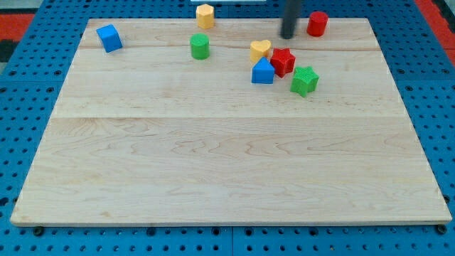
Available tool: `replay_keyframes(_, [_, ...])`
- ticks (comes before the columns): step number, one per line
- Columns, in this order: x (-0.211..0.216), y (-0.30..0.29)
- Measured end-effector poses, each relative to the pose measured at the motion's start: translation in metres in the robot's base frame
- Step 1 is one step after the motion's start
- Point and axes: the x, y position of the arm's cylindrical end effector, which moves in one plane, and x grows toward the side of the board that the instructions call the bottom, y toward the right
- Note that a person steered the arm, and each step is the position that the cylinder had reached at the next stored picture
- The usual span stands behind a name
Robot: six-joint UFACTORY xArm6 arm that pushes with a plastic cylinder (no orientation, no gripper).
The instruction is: Push the blue cube slightly up
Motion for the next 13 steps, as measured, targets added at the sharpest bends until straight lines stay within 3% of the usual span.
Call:
replay_keyframes(3, [-0.005,-0.217])
replay_keyframes(5, [0.080,-0.293])
replay_keyframes(6, [0.080,-0.322])
replay_keyframes(10, [0.030,-0.308])
replay_keyframes(13, [0.019,-0.315])
